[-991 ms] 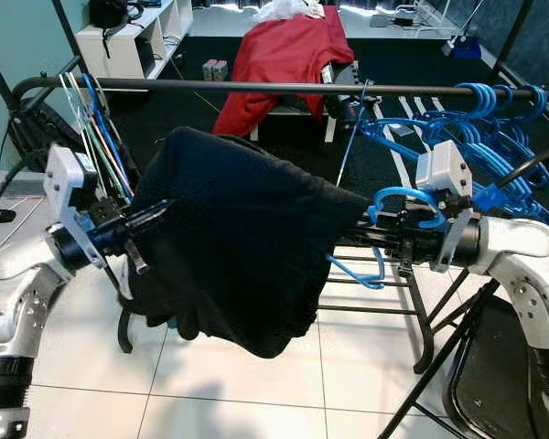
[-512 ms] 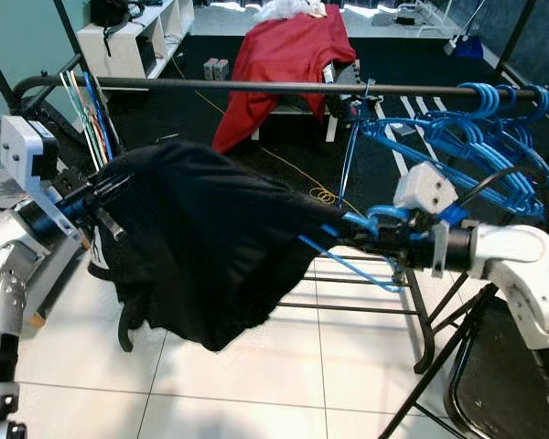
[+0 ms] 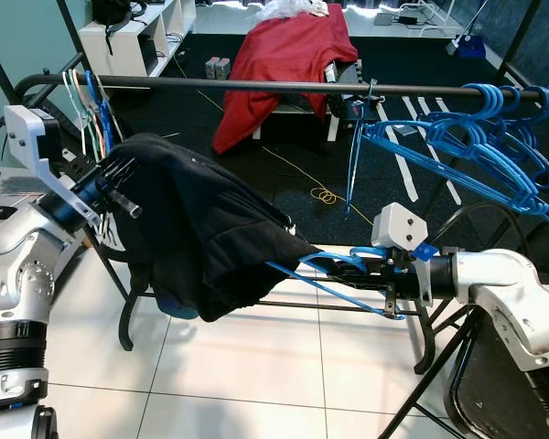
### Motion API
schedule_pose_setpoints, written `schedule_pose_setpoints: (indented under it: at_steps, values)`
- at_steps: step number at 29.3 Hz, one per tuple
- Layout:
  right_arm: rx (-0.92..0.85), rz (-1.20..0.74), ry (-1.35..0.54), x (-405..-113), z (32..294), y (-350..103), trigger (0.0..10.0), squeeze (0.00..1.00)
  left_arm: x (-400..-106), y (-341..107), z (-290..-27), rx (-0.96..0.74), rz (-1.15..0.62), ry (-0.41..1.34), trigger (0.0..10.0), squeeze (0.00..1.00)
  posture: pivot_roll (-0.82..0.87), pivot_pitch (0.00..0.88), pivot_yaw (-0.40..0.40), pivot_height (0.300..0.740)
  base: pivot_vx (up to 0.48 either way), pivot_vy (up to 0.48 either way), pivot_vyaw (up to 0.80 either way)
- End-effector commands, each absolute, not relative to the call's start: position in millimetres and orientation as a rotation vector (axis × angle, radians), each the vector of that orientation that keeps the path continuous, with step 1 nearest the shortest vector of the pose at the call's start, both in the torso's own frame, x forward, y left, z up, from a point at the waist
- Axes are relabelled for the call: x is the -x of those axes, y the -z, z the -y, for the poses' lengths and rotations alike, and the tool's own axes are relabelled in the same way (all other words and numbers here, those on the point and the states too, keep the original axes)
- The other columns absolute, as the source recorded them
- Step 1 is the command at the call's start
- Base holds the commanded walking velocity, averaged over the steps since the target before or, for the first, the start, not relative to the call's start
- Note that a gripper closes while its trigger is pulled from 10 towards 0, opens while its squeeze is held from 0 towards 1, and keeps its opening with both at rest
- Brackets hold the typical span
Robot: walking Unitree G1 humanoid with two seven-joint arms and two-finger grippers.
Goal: Hang hanger
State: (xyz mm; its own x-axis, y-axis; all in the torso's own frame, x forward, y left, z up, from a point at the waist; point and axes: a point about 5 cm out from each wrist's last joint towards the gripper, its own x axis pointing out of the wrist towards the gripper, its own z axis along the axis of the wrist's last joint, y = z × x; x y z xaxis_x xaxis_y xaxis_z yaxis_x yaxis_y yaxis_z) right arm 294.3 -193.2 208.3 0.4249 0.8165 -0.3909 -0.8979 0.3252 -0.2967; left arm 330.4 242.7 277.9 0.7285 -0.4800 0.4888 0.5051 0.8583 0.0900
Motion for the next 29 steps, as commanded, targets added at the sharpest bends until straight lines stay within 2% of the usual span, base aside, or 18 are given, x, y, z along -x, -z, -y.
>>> schedule_pose_setpoints:
  at_steps: [1, 3, 6, 9, 12, 15, 29]
  values:
    - [0.539, -0.451, -1.063, -287.1, 222.2, -170.6, 0.0, 0.00, -317.5, -310.2, -289.1, 0.113, 0.711, 0.276, 0.0, 0.00, -0.11, 0.133, 0.009, 0.740, 0.000, 0.000, 0.00]
    - [0.614, -0.534, -1.057, -283.0, 229.6, -157.8, 0.0, 0.00, -318.2, -316.4, -297.1, 0.139, 0.730, 0.224, 0.0, 0.00, -0.11, 0.133, 0.009, 0.740, 0.000, 0.000, 0.00]
    - [0.617, -0.567, -1.074, -278.9, 230.7, -151.9, 0.0, 0.00, -318.4, -322.1, -300.6, 0.135, 0.739, 0.188, 0.0, 0.00, -0.11, 0.133, 0.009, 0.740, 0.000, 0.000, 0.00]
    - [0.492, -0.337, -0.982, -298.3, 222.6, -178.0, 0.0, 0.00, -322.2, -321.3, -301.3, 0.098, 0.700, 0.140, 0.0, 0.00, -0.11, 0.133, 0.009, 0.740, 0.000, 0.000, 0.00]
    - [0.461, -0.262, -0.929, -306.6, 224.1, -192.5, 0.0, 0.00, -330.1, -306.8, -303.0, 0.017, 0.604, 0.065, 0.0, 0.00, -0.10, 0.139, 0.009, 0.740, 0.000, 0.000, 0.00]
    - [0.489, -0.276, -0.905, -306.8, 230.9, -192.9, 0.0, 0.00, -333.2, -299.7, -309.4, -0.010, 0.556, -0.008, 0.0, 0.00, -0.10, 0.138, 0.009, 0.740, 0.000, 0.000, 0.00]
    - [0.330, -0.210, -1.113, -281.3, 224.0, -206.1, 0.0, 0.00, -330.1, -287.4, -340.6, -0.020, 0.476, -0.204, 0.0, 0.00, -0.10, 0.148, 0.013, 0.740, 0.000, 0.000, 0.00]
